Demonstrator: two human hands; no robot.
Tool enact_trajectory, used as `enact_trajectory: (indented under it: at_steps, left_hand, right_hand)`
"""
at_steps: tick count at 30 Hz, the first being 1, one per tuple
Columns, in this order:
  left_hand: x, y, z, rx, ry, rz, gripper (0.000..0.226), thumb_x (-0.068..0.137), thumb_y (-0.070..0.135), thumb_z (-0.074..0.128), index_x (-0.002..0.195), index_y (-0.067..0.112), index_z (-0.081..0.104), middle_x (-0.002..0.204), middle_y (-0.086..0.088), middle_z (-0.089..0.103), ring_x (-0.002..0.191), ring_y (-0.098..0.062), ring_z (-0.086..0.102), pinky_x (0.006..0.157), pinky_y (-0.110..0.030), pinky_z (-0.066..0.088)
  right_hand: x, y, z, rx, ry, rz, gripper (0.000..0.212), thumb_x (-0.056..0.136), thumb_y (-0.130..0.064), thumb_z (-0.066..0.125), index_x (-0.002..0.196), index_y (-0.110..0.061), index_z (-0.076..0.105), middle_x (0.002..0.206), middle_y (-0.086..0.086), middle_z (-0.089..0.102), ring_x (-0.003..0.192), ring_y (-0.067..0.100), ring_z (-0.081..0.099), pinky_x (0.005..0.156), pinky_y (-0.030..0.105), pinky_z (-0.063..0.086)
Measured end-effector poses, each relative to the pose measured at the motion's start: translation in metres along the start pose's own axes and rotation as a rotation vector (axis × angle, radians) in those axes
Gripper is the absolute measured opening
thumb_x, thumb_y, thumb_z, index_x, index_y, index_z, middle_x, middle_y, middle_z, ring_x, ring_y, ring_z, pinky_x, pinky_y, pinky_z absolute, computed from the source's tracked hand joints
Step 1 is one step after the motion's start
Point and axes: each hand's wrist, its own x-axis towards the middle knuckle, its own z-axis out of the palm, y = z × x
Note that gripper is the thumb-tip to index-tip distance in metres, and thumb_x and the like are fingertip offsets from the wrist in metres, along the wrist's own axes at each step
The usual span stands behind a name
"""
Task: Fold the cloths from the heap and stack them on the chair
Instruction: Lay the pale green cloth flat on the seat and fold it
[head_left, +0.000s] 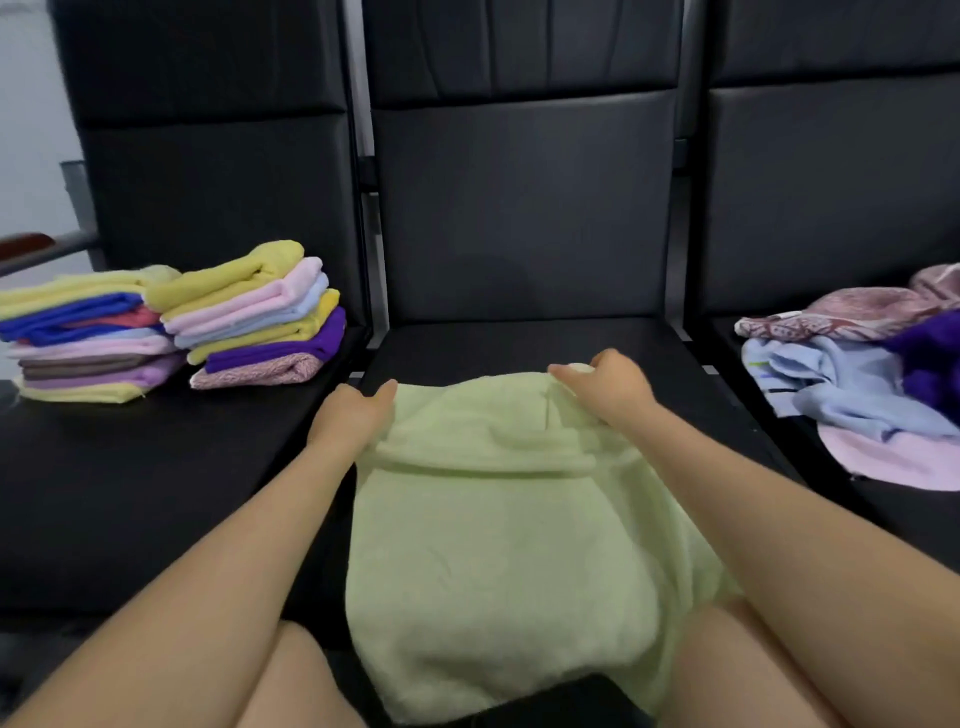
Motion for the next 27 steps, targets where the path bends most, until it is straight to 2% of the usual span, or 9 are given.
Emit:
enact_trajectory:
  at_steps: [3,6,11,14,17,19,22,25,27]
  left_hand:
    - [0.004,0.005,0.009,0.058,-0.014,0.042,0.05,0.085,0.058,0.056,0.082,0.009,0.063,0.088,-0.007,0.064,0.091,-0.03,0.064,0.071,-0.032,0.043]
    - [0.009,0.01,0.018,0.031,-0.035,0.153,0.045,0.086,0.038,0.064,0.055,0.017,0.039,0.058,-0.002,0.044,0.062,-0.025,0.048,0.058,-0.03,0.032]
    - [0.001,0.033,-0.005,-0.634,0.211,0.255,0.024,0.094,0.027,0.058,0.074,0.013,0.055,0.074,-0.005,0.056,0.072,-0.022,0.052,0.069,-0.033,0.039]
    - [-0.019,0.039,-0.024,-0.915,0.168,0.258,0.013,0.096,0.029,0.053,0.09,0.024,0.062,0.089,0.003,0.063,0.081,-0.013,0.059,0.072,-0.03,0.046]
    - [-0.025,0.028,-0.035,-1.078,0.06,0.16,0.011,0.088,0.026,0.052,0.078,0.023,0.056,0.073,0.003,0.05,0.068,-0.014,0.05,0.064,-0.03,0.038]
    - [-0.022,0.019,-0.034,-0.987,0.005,0.082,0.018,0.083,0.028,0.049,0.065,0.024,0.048,0.064,0.004,0.044,0.061,-0.014,0.043,0.059,-0.03,0.033]
    - [-0.018,0.002,-0.027,-0.566,-0.158,-0.018,0.046,0.088,0.041,0.052,0.046,0.023,0.052,0.052,0.003,0.048,0.056,-0.018,0.043,0.054,-0.028,0.032]
    - [-0.023,-0.009,-0.024,-0.014,-0.268,-0.038,0.047,0.095,0.044,0.051,0.06,0.015,0.063,0.067,-0.005,0.056,0.06,-0.022,0.05,0.054,-0.026,0.037]
    - [-0.02,-0.007,-0.022,0.101,-0.183,0.037,0.04,0.096,0.039,0.05,0.071,0.011,0.064,0.074,-0.007,0.062,0.064,-0.022,0.054,0.06,-0.028,0.042]
  right_hand:
    - [0.009,-0.003,0.011,-0.237,-0.114,0.018,0.042,0.081,-0.056,0.063,0.082,-0.015,0.053,0.079,-0.004,0.059,0.067,0.013,0.056,0.051,0.026,0.037]
    - [0.019,0.0,0.016,-0.245,-0.073,-0.028,0.024,0.081,-0.044,0.063,0.086,-0.02,0.06,0.08,-0.005,0.062,0.07,0.015,0.059,0.051,0.025,0.037]
    - [0.013,0.001,-0.005,0.575,0.068,-0.199,0.017,0.086,-0.034,0.067,0.086,-0.017,0.064,0.07,-0.005,0.059,0.063,0.014,0.055,0.055,0.025,0.042]
    - [0.001,-0.009,-0.029,0.875,0.015,-0.254,0.016,0.088,-0.027,0.066,0.079,-0.015,0.063,0.074,0.0,0.06,0.067,0.014,0.056,0.062,0.027,0.047]
    - [-0.007,-0.01,-0.038,0.922,-0.112,-0.248,0.026,0.09,-0.032,0.065,0.073,-0.012,0.065,0.074,0.004,0.063,0.073,0.017,0.062,0.07,0.031,0.052]
    - [-0.007,-0.003,-0.038,0.65,-0.152,-0.124,0.038,0.088,-0.041,0.066,0.067,-0.01,0.06,0.067,0.005,0.057,0.065,0.018,0.059,0.062,0.029,0.05]
    - [-0.004,0.013,-0.029,-0.024,-0.324,0.069,0.046,0.078,-0.053,0.071,0.071,-0.01,0.055,0.068,0.004,0.056,0.059,0.021,0.059,0.059,0.027,0.049]
    - [0.0,0.016,-0.022,-0.239,-0.273,0.084,0.047,0.077,-0.056,0.069,0.072,-0.013,0.051,0.07,0.001,0.054,0.059,0.018,0.056,0.054,0.025,0.042]
    - [0.001,0.013,-0.017,-0.322,-0.145,-0.029,0.04,0.078,-0.052,0.068,0.081,-0.014,0.057,0.084,0.0,0.057,0.075,0.018,0.056,0.059,0.028,0.04]
